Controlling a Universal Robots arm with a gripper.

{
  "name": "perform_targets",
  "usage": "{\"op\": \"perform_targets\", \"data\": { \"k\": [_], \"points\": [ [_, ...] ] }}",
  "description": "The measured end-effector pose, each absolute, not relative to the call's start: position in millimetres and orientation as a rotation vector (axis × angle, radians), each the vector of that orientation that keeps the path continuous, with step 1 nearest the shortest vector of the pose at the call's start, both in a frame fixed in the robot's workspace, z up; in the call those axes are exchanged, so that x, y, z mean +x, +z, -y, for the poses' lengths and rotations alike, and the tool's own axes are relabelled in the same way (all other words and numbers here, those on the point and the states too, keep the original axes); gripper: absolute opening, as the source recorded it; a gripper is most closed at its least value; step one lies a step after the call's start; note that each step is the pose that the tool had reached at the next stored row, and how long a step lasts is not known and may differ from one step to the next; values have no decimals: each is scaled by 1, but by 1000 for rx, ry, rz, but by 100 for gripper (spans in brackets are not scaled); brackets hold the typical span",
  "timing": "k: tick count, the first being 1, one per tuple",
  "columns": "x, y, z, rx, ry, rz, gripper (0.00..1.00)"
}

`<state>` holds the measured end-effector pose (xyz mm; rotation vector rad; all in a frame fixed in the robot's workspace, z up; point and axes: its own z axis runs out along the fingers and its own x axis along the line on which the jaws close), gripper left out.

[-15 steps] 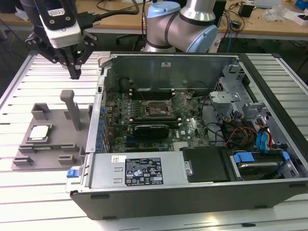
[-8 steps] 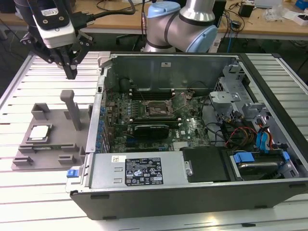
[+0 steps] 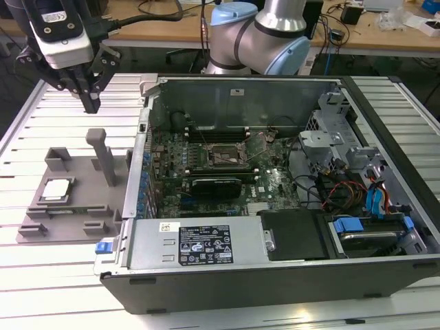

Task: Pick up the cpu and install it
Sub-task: 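Reach for the cpu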

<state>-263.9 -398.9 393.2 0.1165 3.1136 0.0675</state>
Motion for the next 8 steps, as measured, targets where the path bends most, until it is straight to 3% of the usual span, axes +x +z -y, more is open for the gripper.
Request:
{"op": "perform_targets", "data": {
  "k": [8],
  "points": [
    [-275, 393, 399, 117, 67, -3114, 11]
  ]
}}
